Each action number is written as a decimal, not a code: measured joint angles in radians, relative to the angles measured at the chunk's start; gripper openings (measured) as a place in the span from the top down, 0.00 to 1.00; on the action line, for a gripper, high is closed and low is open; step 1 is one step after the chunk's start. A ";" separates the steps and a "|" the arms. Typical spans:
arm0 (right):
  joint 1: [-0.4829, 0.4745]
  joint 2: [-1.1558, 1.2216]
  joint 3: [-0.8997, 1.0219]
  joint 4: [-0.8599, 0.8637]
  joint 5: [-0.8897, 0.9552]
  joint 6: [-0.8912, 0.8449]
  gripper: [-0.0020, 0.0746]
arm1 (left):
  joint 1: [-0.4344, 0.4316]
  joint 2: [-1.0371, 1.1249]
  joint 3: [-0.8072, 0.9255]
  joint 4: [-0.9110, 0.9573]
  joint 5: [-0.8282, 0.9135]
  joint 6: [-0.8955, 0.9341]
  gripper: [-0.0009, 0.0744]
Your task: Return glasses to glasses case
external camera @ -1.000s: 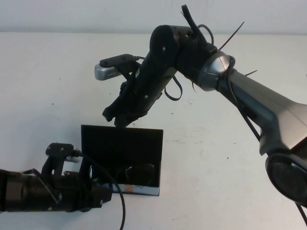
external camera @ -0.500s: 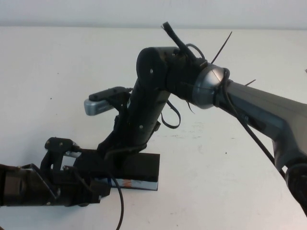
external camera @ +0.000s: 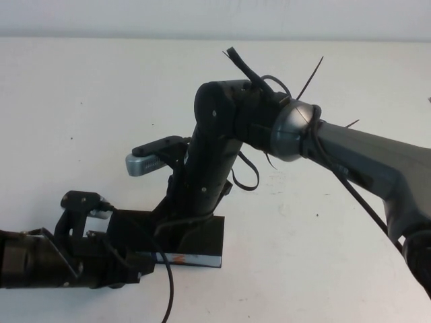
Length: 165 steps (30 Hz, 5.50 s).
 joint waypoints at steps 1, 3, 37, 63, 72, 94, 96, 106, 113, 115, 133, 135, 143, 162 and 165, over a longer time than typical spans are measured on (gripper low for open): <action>0.002 -0.006 0.000 -0.007 0.000 0.000 0.99 | 0.000 -0.015 0.000 0.011 0.000 -0.013 0.99; 0.002 -0.018 0.003 -0.020 0.000 0.000 0.99 | 0.000 -0.048 0.000 0.029 0.000 -0.043 0.99; 0.002 -1.243 0.857 -0.279 -0.129 0.266 0.99 | 0.000 -1.626 0.179 0.455 -0.447 -0.571 0.99; 0.002 -1.866 1.708 -0.269 -1.213 0.334 0.99 | 0.000 -1.690 0.509 0.411 -0.770 -0.528 0.99; 0.002 -1.868 1.708 -0.272 -1.106 0.335 0.99 | 0.000 -1.690 0.509 0.410 -0.770 -0.528 0.99; -0.676 -2.182 1.906 -0.340 -1.072 0.315 0.99 | 0.000 -1.690 0.511 0.410 -0.772 -0.528 0.99; -0.678 -2.202 1.906 -0.340 -1.018 0.315 0.99 | 0.000 -1.690 0.511 0.410 -0.773 -0.528 0.99; -0.684 -2.203 1.908 -0.340 -0.876 0.315 0.99 | 0.000 -1.690 0.511 0.410 -0.778 -0.528 0.99; -0.684 -2.203 1.908 -0.340 -0.875 0.315 0.99 | 0.000 -1.690 0.511 0.410 -0.778 -0.528 0.99; -0.684 -2.203 1.908 -0.340 -0.875 0.315 0.99 | 0.000 -1.690 0.511 0.410 -0.778 -0.528 0.99; -0.684 -2.203 1.908 -0.340 -0.875 0.315 0.99 | 0.000 -1.690 0.511 0.519 -0.791 -0.573 0.99; -0.684 -2.203 1.908 -0.340 -0.875 0.315 0.99 | 0.010 -1.690 0.511 0.787 -0.775 -0.773 0.99; -0.684 -2.203 1.908 -0.340 -0.875 0.315 0.99 | 0.092 -1.690 0.511 1.638 -0.577 -1.581 0.99; -0.684 -2.203 1.908 -0.340 -0.874 0.315 0.99 | 0.099 -1.693 0.511 1.691 -0.331 -1.664 0.99; -0.684 -2.203 1.908 -0.340 -0.874 0.315 0.99 | 0.099 -1.693 0.511 1.691 -0.331 -1.664 0.99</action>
